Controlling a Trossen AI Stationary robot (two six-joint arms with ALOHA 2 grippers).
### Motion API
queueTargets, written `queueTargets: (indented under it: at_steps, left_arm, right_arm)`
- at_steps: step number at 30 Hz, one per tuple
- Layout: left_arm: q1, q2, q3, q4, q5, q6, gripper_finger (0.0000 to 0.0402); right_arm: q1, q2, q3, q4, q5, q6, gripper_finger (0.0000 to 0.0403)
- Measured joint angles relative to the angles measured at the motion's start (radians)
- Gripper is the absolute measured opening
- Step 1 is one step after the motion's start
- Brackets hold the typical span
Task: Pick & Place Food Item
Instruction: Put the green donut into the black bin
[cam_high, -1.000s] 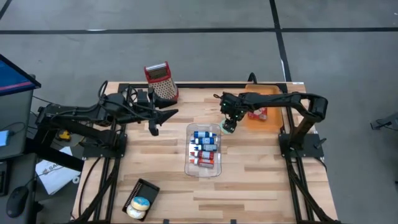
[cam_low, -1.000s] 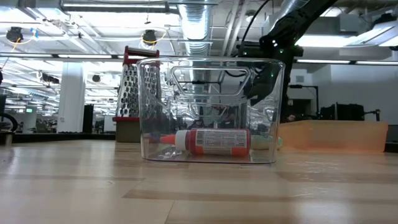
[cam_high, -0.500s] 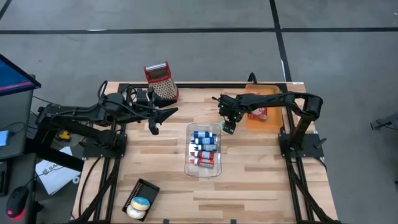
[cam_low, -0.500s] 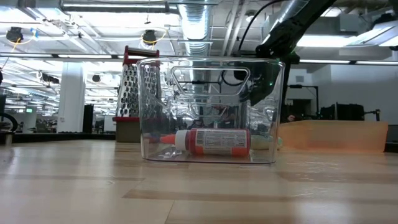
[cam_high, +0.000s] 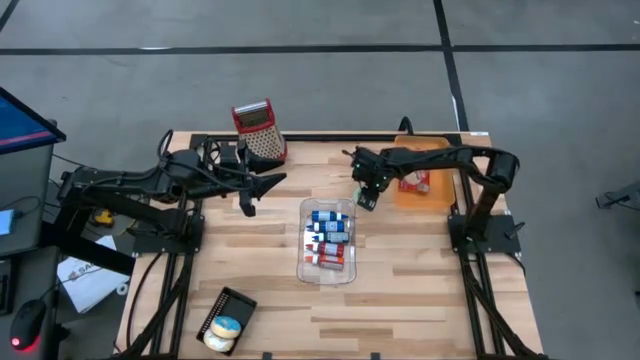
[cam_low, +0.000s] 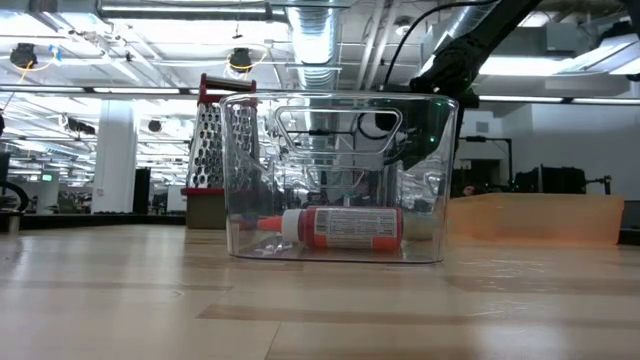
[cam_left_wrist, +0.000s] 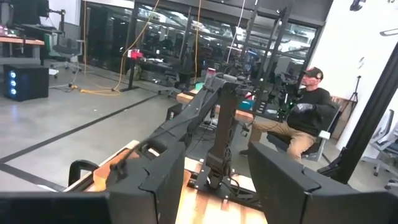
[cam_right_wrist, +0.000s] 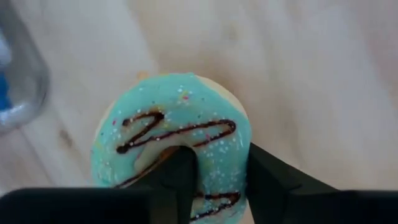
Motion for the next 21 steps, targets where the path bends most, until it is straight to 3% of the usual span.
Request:
queueTargets:
  at_steps: [6,14,21]
  left_arm:
    - [0.0,0.0,0.0,-0.007,-0.009,0.0,0.0172]
    - [0.0,0.004,-0.001,-0.079,-0.023,0.003,0.0172]
    - [0.0,0.051,-0.047,-0.079,-0.056,-0.029,0.0172]
  right_arm:
    - [-0.048,-0.057,0.006,0.009,0.002,0.003,0.009]
    - [-0.076,-0.264,0.111,-0.005,0.029,0.002,0.0088]
    - [0.04,-0.411,0.262,0.003,0.048,-0.002,0.0088]
